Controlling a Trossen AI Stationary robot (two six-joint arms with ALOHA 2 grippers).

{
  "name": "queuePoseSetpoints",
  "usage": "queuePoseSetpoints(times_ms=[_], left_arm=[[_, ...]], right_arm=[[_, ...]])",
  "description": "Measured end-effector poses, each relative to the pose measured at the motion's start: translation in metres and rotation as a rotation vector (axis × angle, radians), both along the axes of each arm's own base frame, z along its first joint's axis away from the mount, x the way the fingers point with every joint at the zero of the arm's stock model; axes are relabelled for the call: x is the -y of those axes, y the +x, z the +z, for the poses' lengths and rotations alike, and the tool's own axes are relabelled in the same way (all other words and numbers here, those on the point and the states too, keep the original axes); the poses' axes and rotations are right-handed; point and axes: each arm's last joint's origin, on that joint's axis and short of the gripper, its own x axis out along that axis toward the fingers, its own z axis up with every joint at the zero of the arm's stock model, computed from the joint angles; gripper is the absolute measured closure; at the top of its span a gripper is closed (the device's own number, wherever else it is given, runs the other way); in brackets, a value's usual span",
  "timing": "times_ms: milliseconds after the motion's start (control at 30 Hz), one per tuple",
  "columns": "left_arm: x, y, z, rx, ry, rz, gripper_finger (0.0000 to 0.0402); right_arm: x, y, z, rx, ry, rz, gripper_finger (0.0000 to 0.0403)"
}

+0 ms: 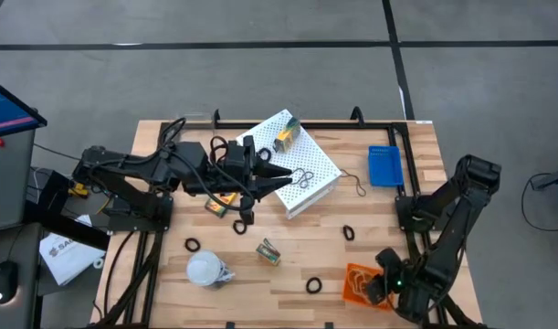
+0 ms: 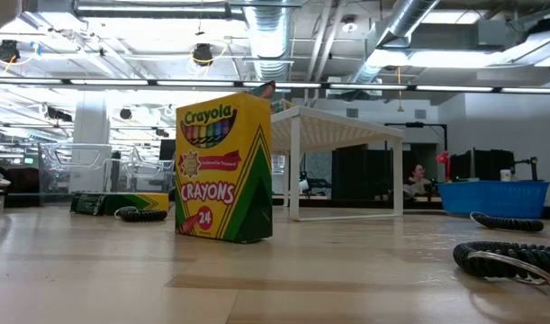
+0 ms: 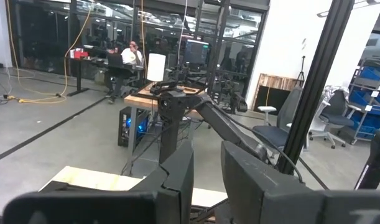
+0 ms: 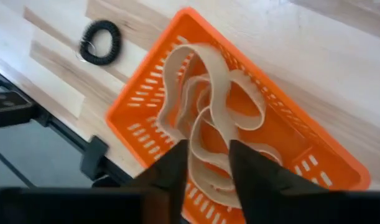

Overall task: Pick & Place Office Desk Supplies
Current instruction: Put the black rubber band into the orange bin

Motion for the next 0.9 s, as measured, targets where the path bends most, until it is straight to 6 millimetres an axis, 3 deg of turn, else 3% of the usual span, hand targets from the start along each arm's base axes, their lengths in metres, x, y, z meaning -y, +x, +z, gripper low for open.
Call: queuePoseSetpoints(times_ms=[167,267,467,900], left_arm=[[0.000,0.000,0.000,-0.001,0.001,0.000,0.0327],[0.000,0.000,0.000,-0.004,0.002,0.000,0.0327],[-0.001,0.000,-0.008,-0.084,0.023,0.041,0.0327],[-0.008,-0.023,-0.050,-0.554,0.000,0.187,0.0308]], right_arm=[[0.006,-0.003,0.009,0.004,0.014,0.004,0.0202],[0.011,-0.006,0.014,0.003,0.004,0.004,0.0177],[0.028,-0.007,0.026,0.031,-0.046,-0.031,0.0177],[0.078,-0.016,0.062,0.172,-0.157,-0.070,0.0186]])
